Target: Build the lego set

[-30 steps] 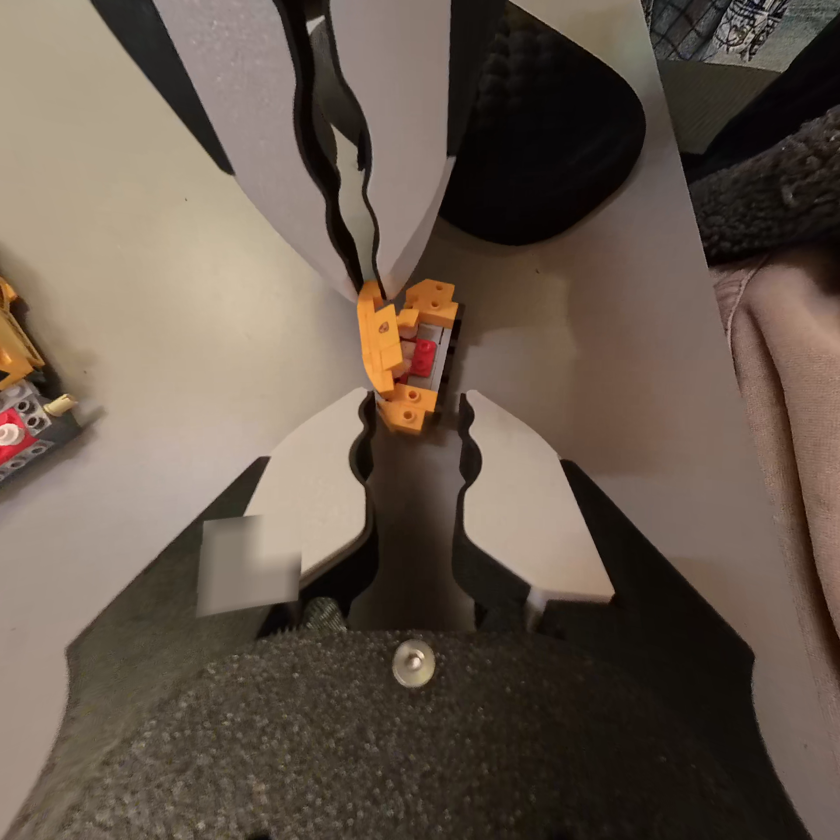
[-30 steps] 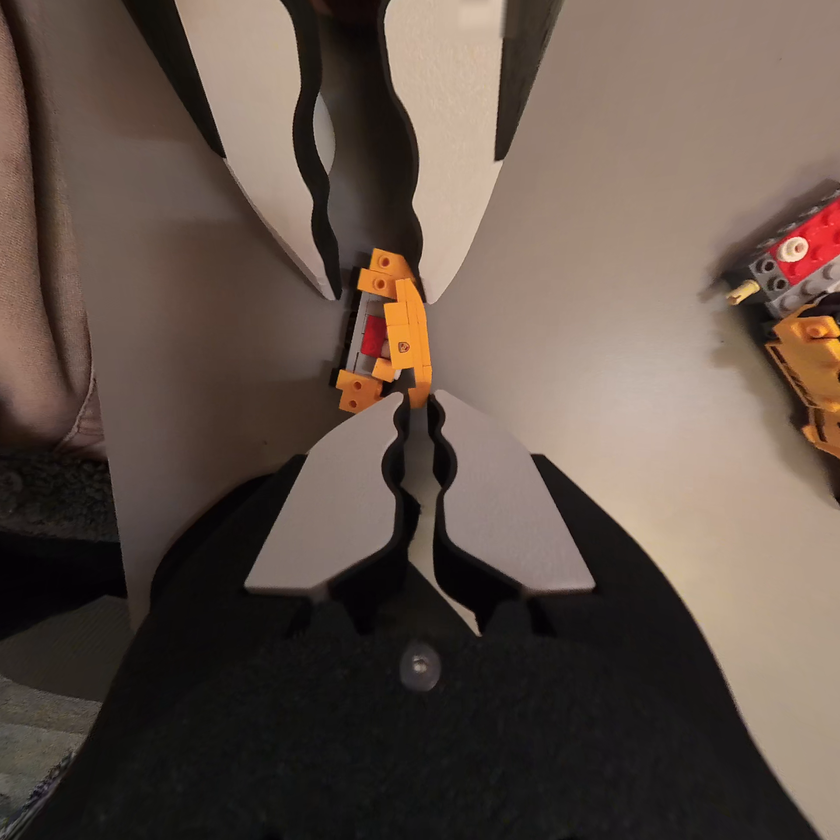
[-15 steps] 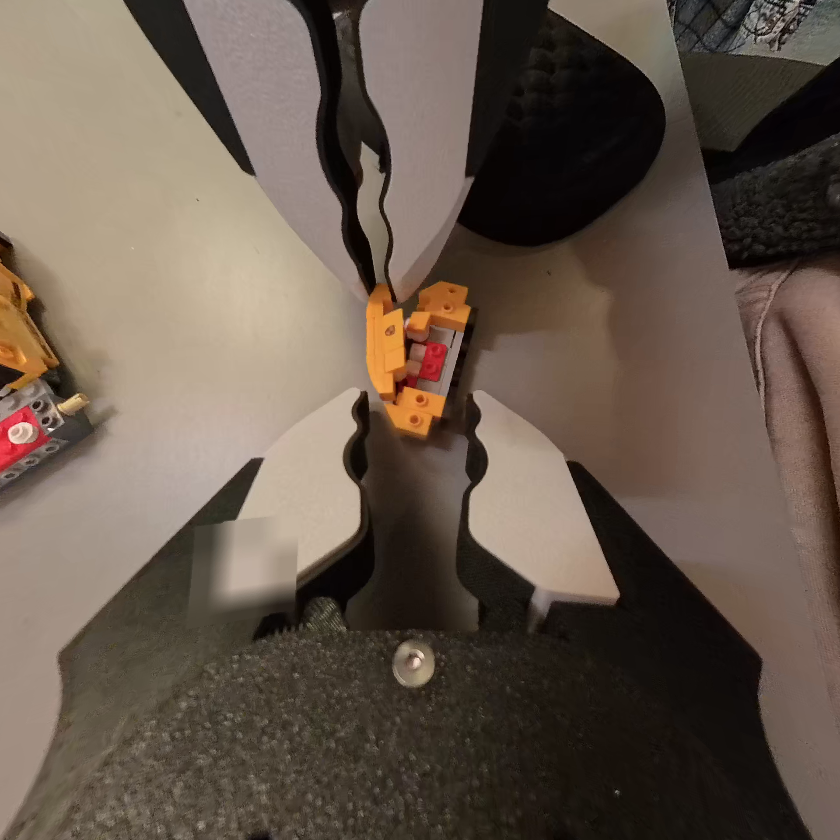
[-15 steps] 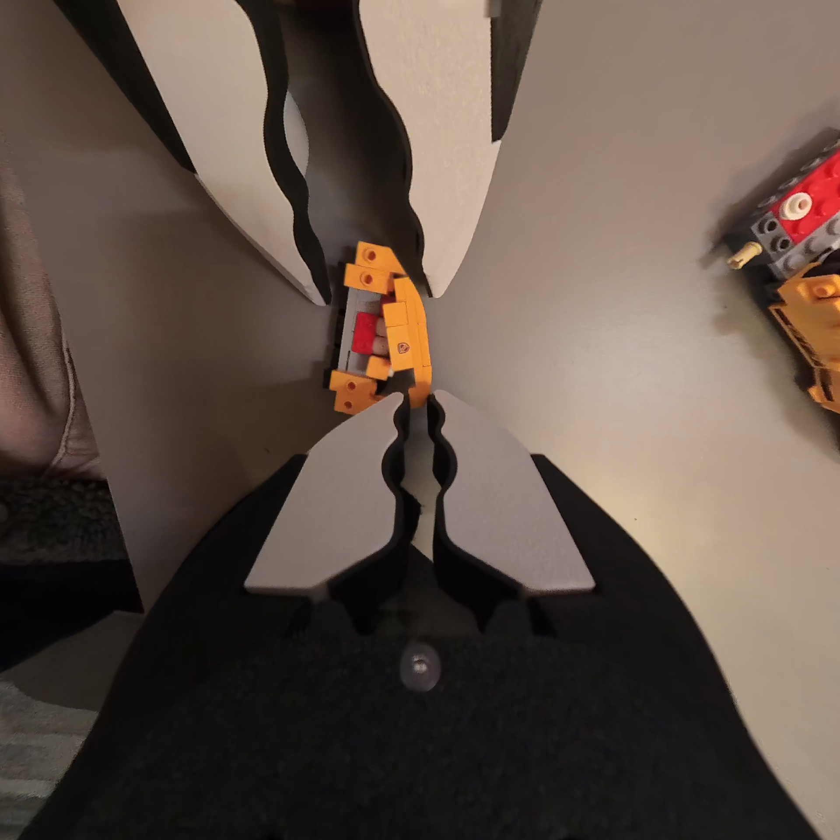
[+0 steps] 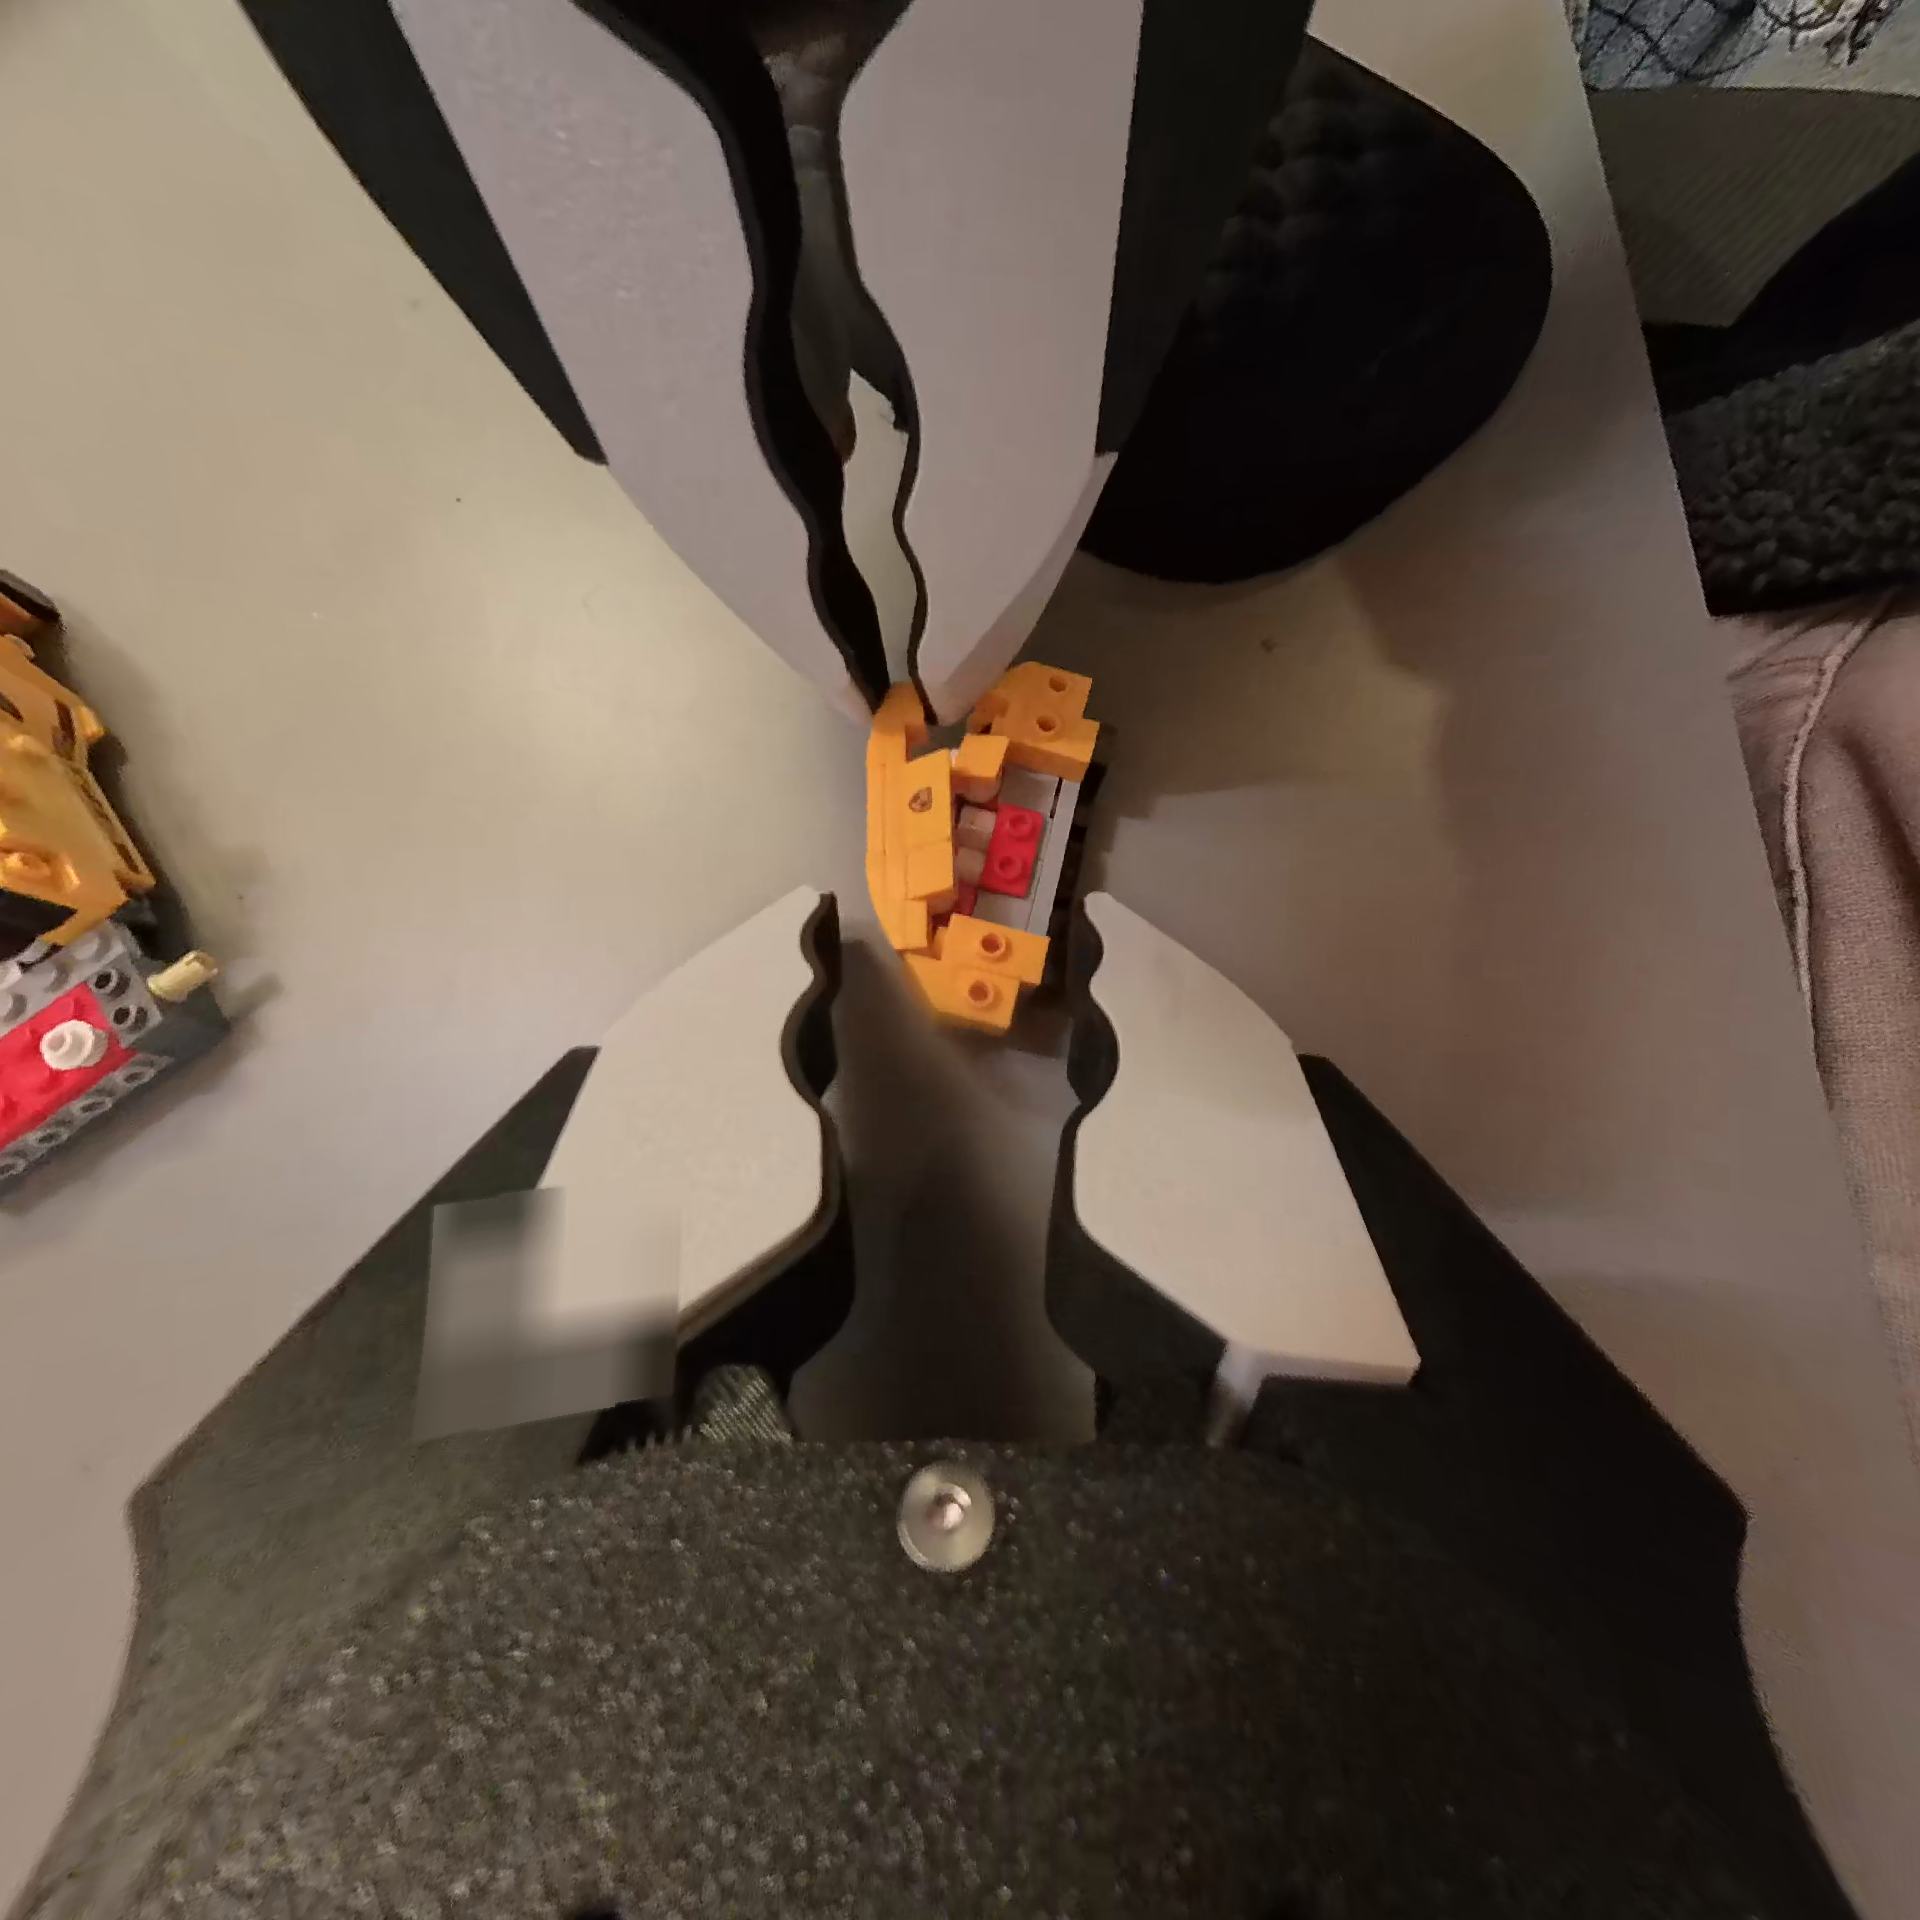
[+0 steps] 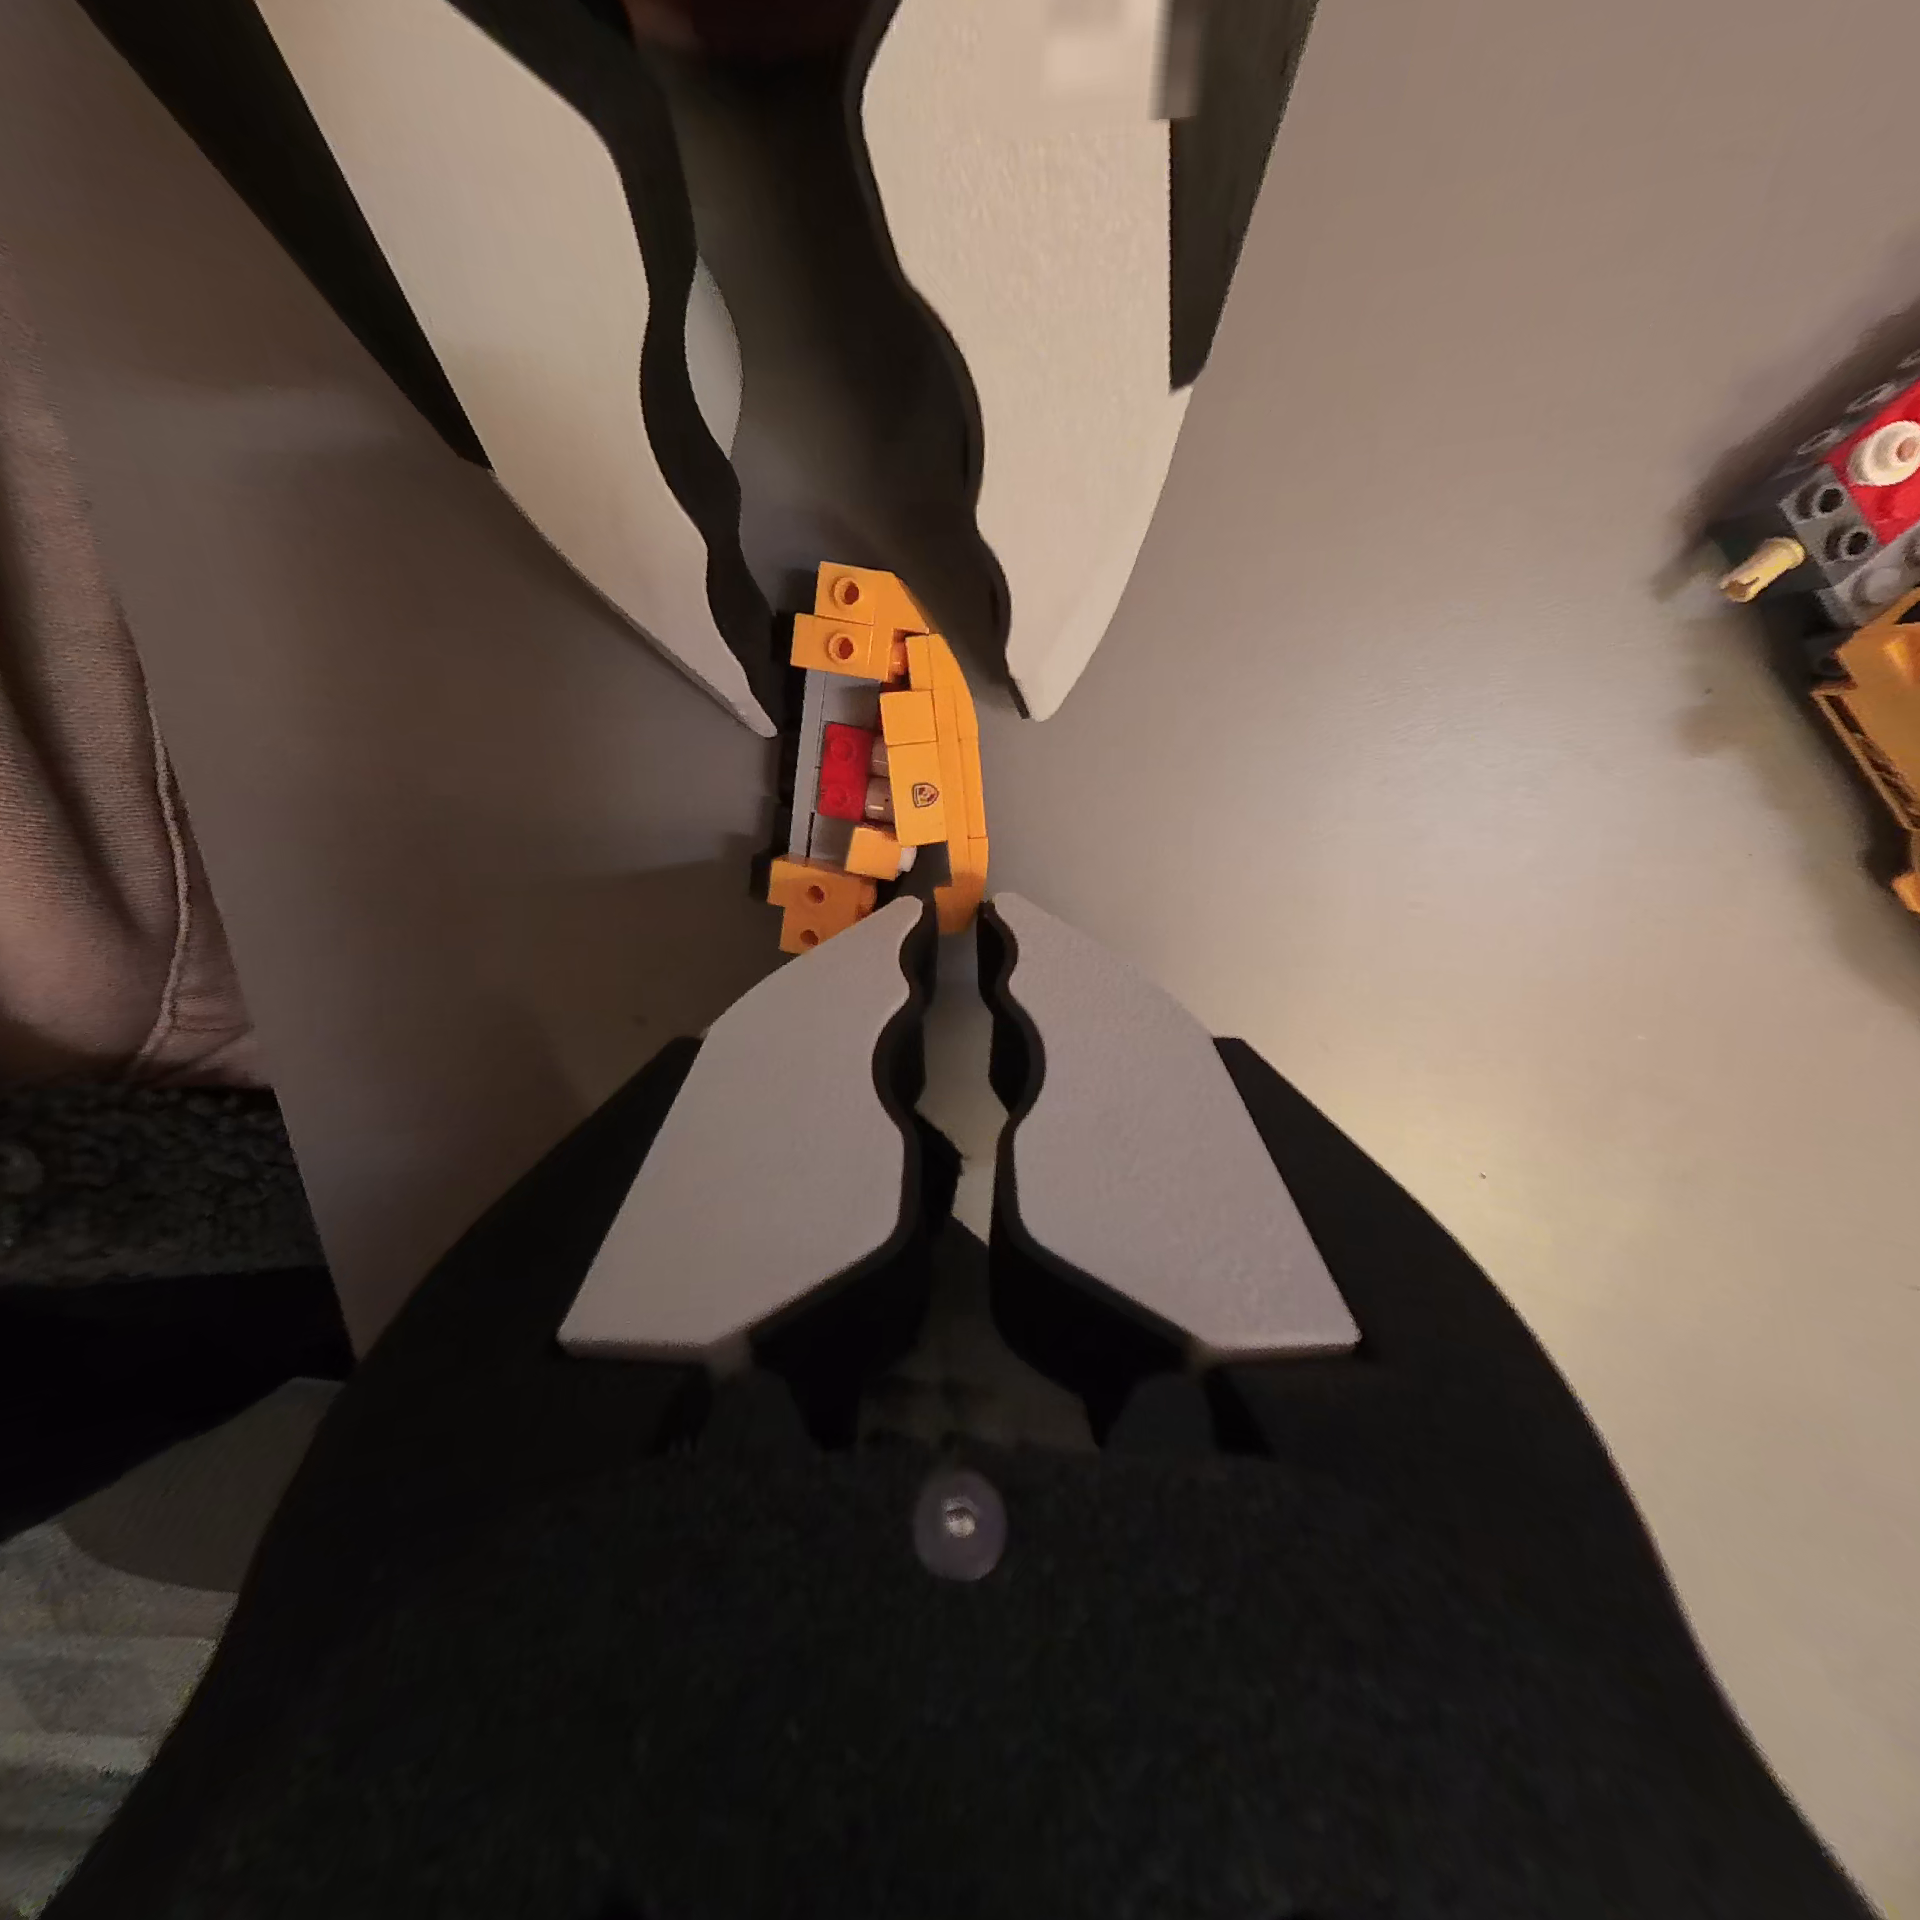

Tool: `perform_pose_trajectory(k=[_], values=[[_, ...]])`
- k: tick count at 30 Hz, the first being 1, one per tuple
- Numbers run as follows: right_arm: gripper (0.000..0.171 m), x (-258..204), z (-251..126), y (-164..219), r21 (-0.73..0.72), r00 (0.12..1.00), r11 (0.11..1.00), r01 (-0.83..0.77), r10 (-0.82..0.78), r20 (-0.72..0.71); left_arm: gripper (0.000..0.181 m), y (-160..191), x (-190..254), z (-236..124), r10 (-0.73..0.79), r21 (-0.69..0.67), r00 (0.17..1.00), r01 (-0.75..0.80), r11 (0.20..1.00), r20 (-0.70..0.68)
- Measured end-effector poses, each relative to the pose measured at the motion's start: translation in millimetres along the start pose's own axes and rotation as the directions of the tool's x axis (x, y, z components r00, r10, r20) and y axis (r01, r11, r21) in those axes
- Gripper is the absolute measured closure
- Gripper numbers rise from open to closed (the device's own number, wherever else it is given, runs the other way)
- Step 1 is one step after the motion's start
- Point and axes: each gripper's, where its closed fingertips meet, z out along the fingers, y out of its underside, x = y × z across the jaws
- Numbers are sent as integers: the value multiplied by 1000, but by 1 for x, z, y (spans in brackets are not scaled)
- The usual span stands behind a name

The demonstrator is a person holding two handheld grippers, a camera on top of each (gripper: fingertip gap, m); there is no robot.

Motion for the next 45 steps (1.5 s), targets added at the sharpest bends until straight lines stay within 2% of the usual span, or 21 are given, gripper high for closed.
perform_pose_trajectory(k=[9,13,17,24,32,37,41,45], values=[[164,-6,-1,1,24,996,999,36,-38,86,146,-2,6,2,52,11,998,-52,999,-27],[160,-9,-2,0,109,981,994,5,-27,193,147,-1,7,1,57,12,998,-57,998,-36],[150,-16,-7,-5,221,949,973,-72,-1,314,147,-1,7,2,54,12,998,-54,998,-36],[152,-19,-5,-7,268,964,961,-71,-3,267,147,0,6,2,45,8,998,-45,999,-41],[152,-18,-2,-8,241,977,969,-51,-2,214,146,0,5,2,55,12,998,-55,998,-32],[151,-17,-3,-7,241,969,966,-96,36,243,146,1,6,2,65,15,997,-65,998,-33],[151,-7,-4,-9,259,955,946,-195,122,272,146,0,6,1,86,21,996,-85,996,-25],[159,-11,-4,-11,250,928,938,-239,146,342,146,1,6,0,85,20,996,-85,996,-23]])
